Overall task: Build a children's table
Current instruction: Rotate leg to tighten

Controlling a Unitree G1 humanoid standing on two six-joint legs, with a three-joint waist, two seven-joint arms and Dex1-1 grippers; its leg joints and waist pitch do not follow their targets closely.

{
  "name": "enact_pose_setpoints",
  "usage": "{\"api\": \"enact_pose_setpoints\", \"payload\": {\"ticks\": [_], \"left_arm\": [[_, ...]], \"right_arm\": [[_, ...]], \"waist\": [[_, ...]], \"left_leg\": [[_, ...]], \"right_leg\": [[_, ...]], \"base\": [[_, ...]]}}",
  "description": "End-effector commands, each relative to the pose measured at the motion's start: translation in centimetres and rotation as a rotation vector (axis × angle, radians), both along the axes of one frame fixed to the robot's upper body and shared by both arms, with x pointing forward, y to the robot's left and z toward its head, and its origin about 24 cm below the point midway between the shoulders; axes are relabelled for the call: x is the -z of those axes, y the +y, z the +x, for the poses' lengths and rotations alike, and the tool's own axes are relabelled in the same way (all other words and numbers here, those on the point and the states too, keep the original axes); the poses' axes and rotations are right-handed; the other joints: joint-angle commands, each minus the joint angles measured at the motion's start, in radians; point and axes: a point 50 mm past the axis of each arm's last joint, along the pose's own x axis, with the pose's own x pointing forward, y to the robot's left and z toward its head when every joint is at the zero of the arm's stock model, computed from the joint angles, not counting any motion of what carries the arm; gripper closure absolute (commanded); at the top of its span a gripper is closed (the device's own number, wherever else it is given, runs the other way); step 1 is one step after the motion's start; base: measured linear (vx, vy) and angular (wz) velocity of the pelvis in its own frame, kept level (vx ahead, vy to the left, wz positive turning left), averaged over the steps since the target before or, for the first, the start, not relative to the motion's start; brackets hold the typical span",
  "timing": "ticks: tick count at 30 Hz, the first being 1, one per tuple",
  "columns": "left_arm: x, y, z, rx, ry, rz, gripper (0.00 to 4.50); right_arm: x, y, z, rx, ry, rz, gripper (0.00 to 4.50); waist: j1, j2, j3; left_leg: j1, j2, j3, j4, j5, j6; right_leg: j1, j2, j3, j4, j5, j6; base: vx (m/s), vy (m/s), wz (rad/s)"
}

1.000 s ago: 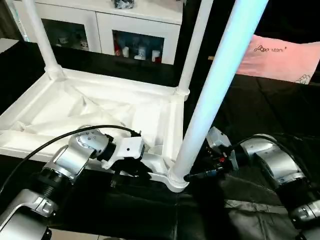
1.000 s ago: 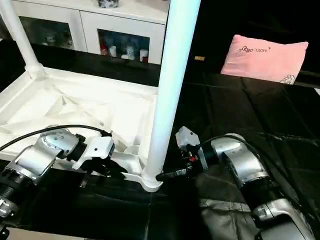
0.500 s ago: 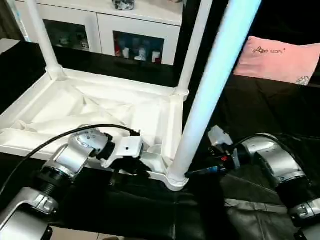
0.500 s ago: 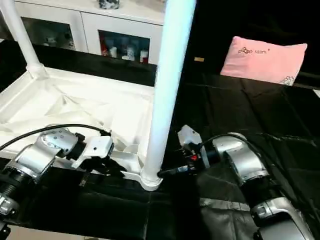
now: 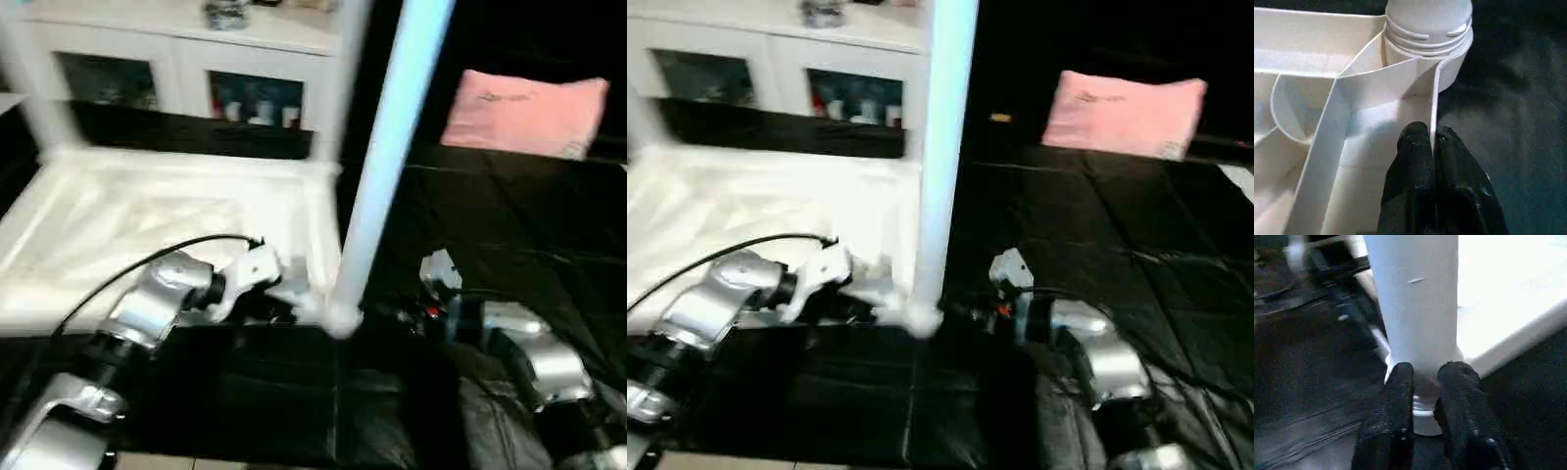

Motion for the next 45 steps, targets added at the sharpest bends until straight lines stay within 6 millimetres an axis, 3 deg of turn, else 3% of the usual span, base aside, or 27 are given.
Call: {"api": "enact_pose_setpoints", "payload": {"ticks": [1, 3, 4, 6, 7, 8, 9, 11, 12, 16, 20, 24, 25, 35, 45], "left_arm": [[-0.8, -2.8, 0.3, -0.058, -0.004, -0.132, 4.50], [-0.9, -3.6, 0.5, -0.095, -0.013, -0.142, 4.50], [-1.0, -3.8, 0.6, -0.102, -0.019, -0.140, 4.50], [-0.9, -4.2, 0.4, -0.080, -0.048, -0.129, 4.50], [-0.9, -4.4, 0.3, -0.073, -0.054, -0.123, 4.50], [-0.9, -4.4, 0.2, -0.061, -0.066, -0.113, 4.50], [-0.8, -4.3, 0.1, -0.057, -0.068, -0.101, 4.50], [-0.6, -3.9, 0.0, -0.050, -0.078, -0.067, 4.50], [-0.5, -3.4, 0.1, -0.056, -0.082, -0.041, 4.50], [-0.5, -1.7, 0.4, -0.059, -0.099, 0.023, 4.50], [-0.5, -0.9, 0.6, -0.062, -0.097, 0.042, 4.50], [-0.6, 0.0, 0.6, -0.036, -0.093, 0.056, 4.50], [-0.7, 0.3, 0.4, -0.014, -0.086, 0.054, 4.50], [-0.9, 0.9, -0.8, 0.228, -0.063, 0.045, 4.50], [-1.2, 0.1, -1.4, 0.405, -0.022, 0.040, 4.50]], "right_arm": [[-0.1, 3.2, -0.2, 0.020, 0.015, 0.030, 3.95], [0.0, 4.4, -0.3, 0.092, 0.045, 0.069, 4.07], [0.0, 4.7, -0.3, 0.109, 0.048, 0.079, 4.13], [-0.2, 5.5, -0.7, 0.093, 0.024, 0.077, 4.13], [-0.3, 5.7, -0.7, 0.102, 0.012, 0.073, 4.13], [-0.4, 5.7, -0.7, 0.108, 0.012, 0.085, 4.13], [-0.5, 5.6, -0.7, 0.112, 0.003, 0.083, 3.96], [-0.6, 5.1, -0.5, 0.141, -0.013, 0.073, 3.79], [-0.8, 4.3, -0.4, 0.161, -0.034, 0.052, 3.79], [-1.7, 1.6, -0.8, 0.104, -0.090, 0.009, 3.38], [-2.2, 0.5, -1.4, 0.053, -0.093, 0.008, 3.00], [-2.8, -0.8, -2.0, 0.000, -0.099, -0.005, 2.65], [-3.0, -1.2, -2.1, -0.009, -0.102, -0.006, 2.58], [-3.7, -3.0, -1.1, -0.079, -0.130, -0.067, 1.90], [-3.9, -1.0, -1.0, -0.316, -0.057, -0.030, 0.95]], "waist": [[0.010, 0.002, -0.041], [0.010, 0.001, -0.044], [0.010, -0.004, -0.046], [0.011, -0.001, -0.052], [0.019, 0.001, -0.060], [0.024, 0.001, -0.065], [0.028, -0.002, -0.061], [0.034, -0.003, -0.060], [0.038, 0.000, -0.059], [0.043, -0.006, -0.052], [0.037, -0.009, -0.047], [0.036, -0.012, -0.046], [0.036, -0.008, -0.045], [0.041, -0.015, -0.048], [0.054, -0.014, -0.050]], "left_leg": [[-0.018, 0.046, -0.020, -0.087, -0.136, 0.016], [-0.018, 0.044, -0.019, -0.085, -0.108, 0.025], [-0.020, 0.042, -0.017, -0.083, -0.087, 0.033], [-0.024, 0.042, -0.016, -0.081, -0.040, 0.053], [-0.021, 0.046, -0.013, -0.077, 0.016, 0.070], [-0.026, 0.047, -0.012, -0.075, 0.081, 0.090], [-0.025, 0.047, -0.010, -0.076, 0.098, 0.108], [-0.024, 0.049, -0.009, -0.076, 0.102, 0.119], [-0.026, 0.050, -0.010, -0.077, 0.099, 0.119], [-0.025, 0.048, -0.007, -0.080, 0.025, 0.090], [-0.028, 0.047, -0.010, -0.083, -0.027, 0.072], [-0.025, 0.046, -0.010, -0.083, -0.034, 0.071], [-0.024, 0.048, -0.010, -0.083, -0.030, 0.071], [-0.021, 0.049, -0.006, -0.080, -0.006, 0.075], [-0.015, 0.053, -0.005, -0.078, 0.016, 0.085]], "right_leg": [[0.043, -0.108, 0.057, -0.102, -0.381, -0.138], [0.044, -0.109, 0.059, -0.101, -0.344, -0.148], [0.047, -0.107, 0.058, -0.098, -0.313, -0.150], [0.052, -0.108, 0.059, -0.090, -0.223, -0.168], [0.051, -0.108, 0.060, -0.078, -0.114, -0.188], [0.052, -0.104, 0.059, -0.062, 0.016, -0.213], [0.049, -0.101, 0.057, -0.057, 0.087, -0.228], [0.050, -0.104, 0.056, -0.055, 0.115, -0.240], [0.052, -0.107, 0.055, -0.055, 0.109, -0.240], [0.057, -0.109, 0.057, -0.069, -0.007, -0.205], [0.056, -0.109, 0.057, -0.084, -0.122, -0.168], [0.053, -0.104, 0.057, -0.087, -0.150, -0.159], [0.052, -0.105, 0.058, -0.085, -0.142, -0.161], [0.052, -0.104, 0.057, -0.075, -0.084, -0.199], [0.050, -0.106, 0.055, -0.067, -0.036, -0.222]], "base": [[0.000, 0.000, 0.00], [0.000, 0.000, 0.00], [0.000, 0.000, 0.00], [0.000, 0.000, 0.00], [0.000, 0.000, 0.00], [0.000, 0.000, 0.00], [0.000, 0.000, 0.00], [0.000, 0.000, 0.00], [0.000, 0.000, 0.00], [0.000, 0.000, 0.00], [0.000, 0.000, 0.00], [0.000, 0.000, 0.00], [0.000, 0.000, 0.00], [0.000, 0.000, 0.00], [0.000, 0.000, 0.00]]}}
